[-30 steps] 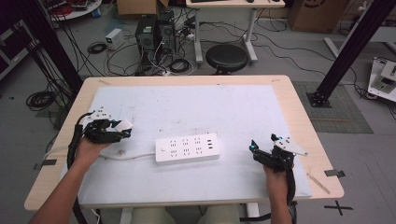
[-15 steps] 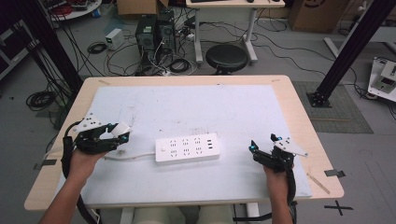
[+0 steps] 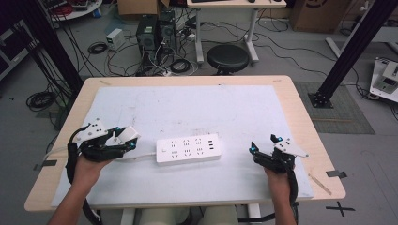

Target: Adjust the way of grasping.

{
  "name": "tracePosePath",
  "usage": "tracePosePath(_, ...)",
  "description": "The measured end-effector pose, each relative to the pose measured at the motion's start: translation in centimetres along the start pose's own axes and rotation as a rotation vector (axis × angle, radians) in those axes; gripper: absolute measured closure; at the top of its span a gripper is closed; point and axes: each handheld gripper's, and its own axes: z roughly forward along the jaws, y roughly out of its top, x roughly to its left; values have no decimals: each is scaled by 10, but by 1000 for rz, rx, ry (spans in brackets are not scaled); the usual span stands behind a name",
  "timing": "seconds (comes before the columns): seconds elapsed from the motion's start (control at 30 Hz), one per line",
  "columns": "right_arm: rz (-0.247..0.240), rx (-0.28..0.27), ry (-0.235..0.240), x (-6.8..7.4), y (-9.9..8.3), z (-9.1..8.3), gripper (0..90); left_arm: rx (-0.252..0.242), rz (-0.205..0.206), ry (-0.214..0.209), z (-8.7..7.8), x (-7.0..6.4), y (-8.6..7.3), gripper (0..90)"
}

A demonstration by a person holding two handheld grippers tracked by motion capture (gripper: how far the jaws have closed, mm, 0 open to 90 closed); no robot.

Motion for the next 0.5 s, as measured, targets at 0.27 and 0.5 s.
tracePosePath(0.27, -21, 6, 40, 0, 1, 1, 176, 3, 38, -33, -2, -12, 2, 425)
tracePosePath(0.5, -21, 11, 43, -1, 1, 1, 176, 4, 45, -39, -1, -19, -1, 425)
